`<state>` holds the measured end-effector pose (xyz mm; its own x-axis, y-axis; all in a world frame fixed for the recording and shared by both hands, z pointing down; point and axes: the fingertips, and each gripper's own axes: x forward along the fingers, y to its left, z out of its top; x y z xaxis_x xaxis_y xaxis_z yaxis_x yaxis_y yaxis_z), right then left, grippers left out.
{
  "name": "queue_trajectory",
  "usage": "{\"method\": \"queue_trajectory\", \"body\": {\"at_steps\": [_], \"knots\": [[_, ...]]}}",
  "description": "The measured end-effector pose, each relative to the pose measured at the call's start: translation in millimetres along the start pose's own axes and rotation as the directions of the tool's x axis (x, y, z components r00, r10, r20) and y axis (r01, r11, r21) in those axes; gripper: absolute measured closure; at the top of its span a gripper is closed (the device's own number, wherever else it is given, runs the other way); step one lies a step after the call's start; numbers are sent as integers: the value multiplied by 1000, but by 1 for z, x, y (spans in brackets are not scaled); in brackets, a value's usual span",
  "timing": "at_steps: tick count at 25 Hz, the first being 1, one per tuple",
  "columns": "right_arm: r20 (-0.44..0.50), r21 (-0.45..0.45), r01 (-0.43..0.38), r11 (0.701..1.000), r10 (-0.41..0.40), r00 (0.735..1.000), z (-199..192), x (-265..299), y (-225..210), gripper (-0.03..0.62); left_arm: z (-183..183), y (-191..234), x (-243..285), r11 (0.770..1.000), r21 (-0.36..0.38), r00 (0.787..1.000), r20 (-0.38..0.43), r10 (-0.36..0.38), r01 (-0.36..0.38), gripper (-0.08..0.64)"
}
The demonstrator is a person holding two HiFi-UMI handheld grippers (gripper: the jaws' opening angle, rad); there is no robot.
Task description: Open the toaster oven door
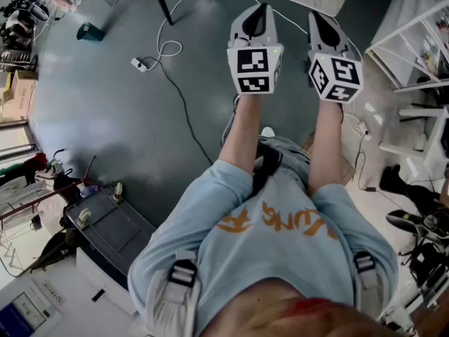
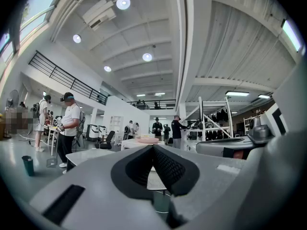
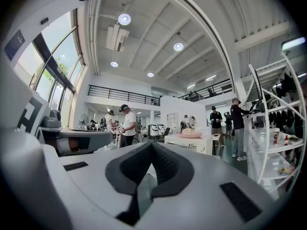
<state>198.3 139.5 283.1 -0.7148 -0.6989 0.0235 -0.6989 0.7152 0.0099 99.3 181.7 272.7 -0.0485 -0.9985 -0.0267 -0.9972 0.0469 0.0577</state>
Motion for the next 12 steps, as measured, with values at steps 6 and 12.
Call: {"method": "queue_trajectory", "body": {"at_steps": [6, 12], "knots": [[-10, -2, -15, 1000, 15, 1000, -9, 4, -4, 595, -15, -1, 7, 1000, -7, 999, -31, 21, -21, 558], [-29, 21, -12, 1000, 12, 999, -23, 6, -10, 595, -27, -4, 8, 999, -17, 998, -50, 35, -36, 558]]}}
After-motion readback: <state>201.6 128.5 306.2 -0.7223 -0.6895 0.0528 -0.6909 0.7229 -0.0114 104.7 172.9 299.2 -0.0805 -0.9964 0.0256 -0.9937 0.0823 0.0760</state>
